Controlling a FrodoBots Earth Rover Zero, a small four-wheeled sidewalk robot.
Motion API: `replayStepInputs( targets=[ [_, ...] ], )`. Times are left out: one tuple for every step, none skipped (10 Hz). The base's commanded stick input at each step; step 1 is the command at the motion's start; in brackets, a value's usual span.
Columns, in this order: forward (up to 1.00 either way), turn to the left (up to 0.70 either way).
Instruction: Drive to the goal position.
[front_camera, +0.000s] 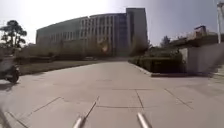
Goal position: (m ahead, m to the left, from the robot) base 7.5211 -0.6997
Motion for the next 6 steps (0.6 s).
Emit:
replayStepInputs(
  targets=[
    [1.0, 0.0],
    [1.0, 0.0],
    [1.0, 0.0],
    [1.0, 0.0],
    [1.0, 0.0],
    [1.0, 0.0]
  ],
)
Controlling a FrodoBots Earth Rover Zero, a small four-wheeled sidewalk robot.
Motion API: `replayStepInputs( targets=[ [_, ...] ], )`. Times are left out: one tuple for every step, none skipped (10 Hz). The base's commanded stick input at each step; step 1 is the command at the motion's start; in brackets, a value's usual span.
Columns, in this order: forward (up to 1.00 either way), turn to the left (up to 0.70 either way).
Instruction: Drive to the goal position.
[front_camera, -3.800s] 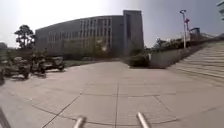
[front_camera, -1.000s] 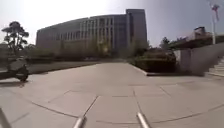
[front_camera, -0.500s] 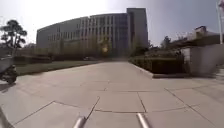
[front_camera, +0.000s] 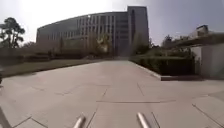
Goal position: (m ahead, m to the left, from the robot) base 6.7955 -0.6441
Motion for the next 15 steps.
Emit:
replayStepInputs(
  targets=[
    [1.0, 0.0],
    [1.0, 0.0],
    [1.0, 0.0],
    [1.0, 0.0],
    [1.0, 0.0],
    [1.0, 0.0],
    [1.0, 0.0],
    [1.0, 0.0],
    [1.0, -0.17],
    [1.0, -0.4],
    [1.0, -0.4],
    [1.0, 0.0],
    [1.0, 0.0],
    [1.0, 0.0],
    [1.0, 0.0]
  ],
)
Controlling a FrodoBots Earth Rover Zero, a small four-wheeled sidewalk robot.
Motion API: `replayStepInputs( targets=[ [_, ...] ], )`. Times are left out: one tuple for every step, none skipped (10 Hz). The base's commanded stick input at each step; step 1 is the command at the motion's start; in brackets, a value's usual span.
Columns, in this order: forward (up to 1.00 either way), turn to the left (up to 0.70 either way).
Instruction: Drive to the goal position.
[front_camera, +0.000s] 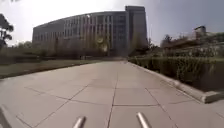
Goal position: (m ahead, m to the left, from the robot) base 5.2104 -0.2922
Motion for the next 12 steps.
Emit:
replayStepInputs(
  targets=[
    [1.0, 0.0],
    [1.0, 0.0],
    [1.0, 0.0],
    [1.0, 0.0],
    [1.0, 0.0],
    [1.0, 0.0],
    [1.0, 0.0],
    [1.0, 0.0],
    [1.0, 0.0],
    [1.0, 0.0],
    [1.0, 0.0],
    [1.0, 0.0]
  ],
)
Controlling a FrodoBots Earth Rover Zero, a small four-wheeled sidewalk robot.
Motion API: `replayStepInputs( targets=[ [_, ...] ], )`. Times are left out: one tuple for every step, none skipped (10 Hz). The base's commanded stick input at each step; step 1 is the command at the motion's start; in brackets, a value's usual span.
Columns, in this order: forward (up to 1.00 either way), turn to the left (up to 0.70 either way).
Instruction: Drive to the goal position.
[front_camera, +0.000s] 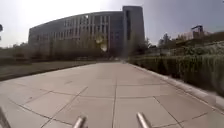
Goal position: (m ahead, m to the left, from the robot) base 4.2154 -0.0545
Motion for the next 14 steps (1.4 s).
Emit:
replayStepInputs(
  targets=[
    [1.0, 0.0],
    [1.0, 0.0],
    [1.0, 0.0],
    [1.0, 0.0],
    [1.0, 0.0],
    [1.0, 0.0],
    [1.0, 0.0],
    [1.0, 0.0],
    [1.0, 0.0],
    [1.0, 0.0],
    [1.0, 0.0],
    [1.0, 0.0],
    [1.0, 0.0],
    [1.0, 0.0]
  ],
)
